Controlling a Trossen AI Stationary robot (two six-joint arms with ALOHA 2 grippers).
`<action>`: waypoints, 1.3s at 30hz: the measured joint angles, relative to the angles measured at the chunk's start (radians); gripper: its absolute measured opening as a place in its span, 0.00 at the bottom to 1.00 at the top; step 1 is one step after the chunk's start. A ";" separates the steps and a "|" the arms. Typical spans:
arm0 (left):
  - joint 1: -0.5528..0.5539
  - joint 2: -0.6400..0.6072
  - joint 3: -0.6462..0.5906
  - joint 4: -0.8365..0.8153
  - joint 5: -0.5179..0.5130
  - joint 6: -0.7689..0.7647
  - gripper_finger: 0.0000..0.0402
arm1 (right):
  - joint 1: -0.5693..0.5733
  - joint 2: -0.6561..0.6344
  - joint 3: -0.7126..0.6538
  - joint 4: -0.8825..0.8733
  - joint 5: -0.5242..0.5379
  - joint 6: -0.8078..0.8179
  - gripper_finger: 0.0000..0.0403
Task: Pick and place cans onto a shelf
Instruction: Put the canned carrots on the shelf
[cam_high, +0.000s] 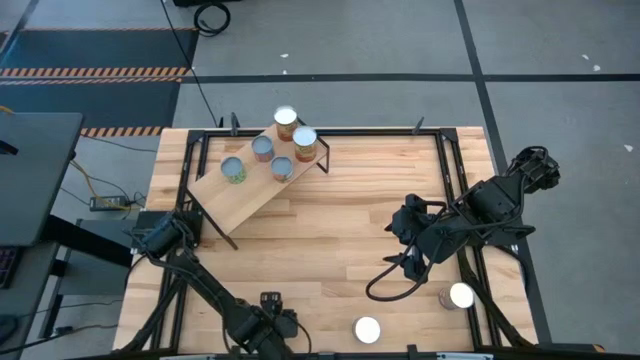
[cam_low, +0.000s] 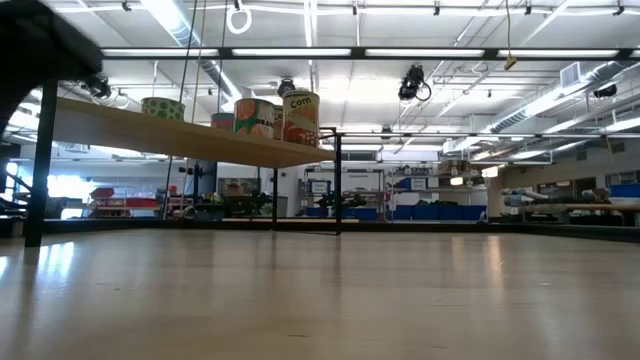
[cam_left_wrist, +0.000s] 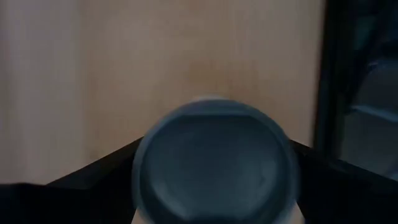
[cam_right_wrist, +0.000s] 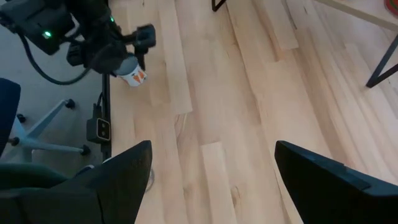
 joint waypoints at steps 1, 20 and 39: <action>0.000 0.000 -0.013 0.033 0.006 -0.009 0.88 | 0.001 0.000 0.000 0.000 -0.004 0.007 0.86; 0.037 -0.283 -0.027 -0.300 -0.124 -0.002 0.70 | -0.089 0.000 0.000 0.037 -0.016 -0.073 0.86; 0.793 -0.674 -0.026 -0.620 -0.079 -0.140 0.74 | -0.350 0.000 0.000 0.210 -0.068 -0.430 0.86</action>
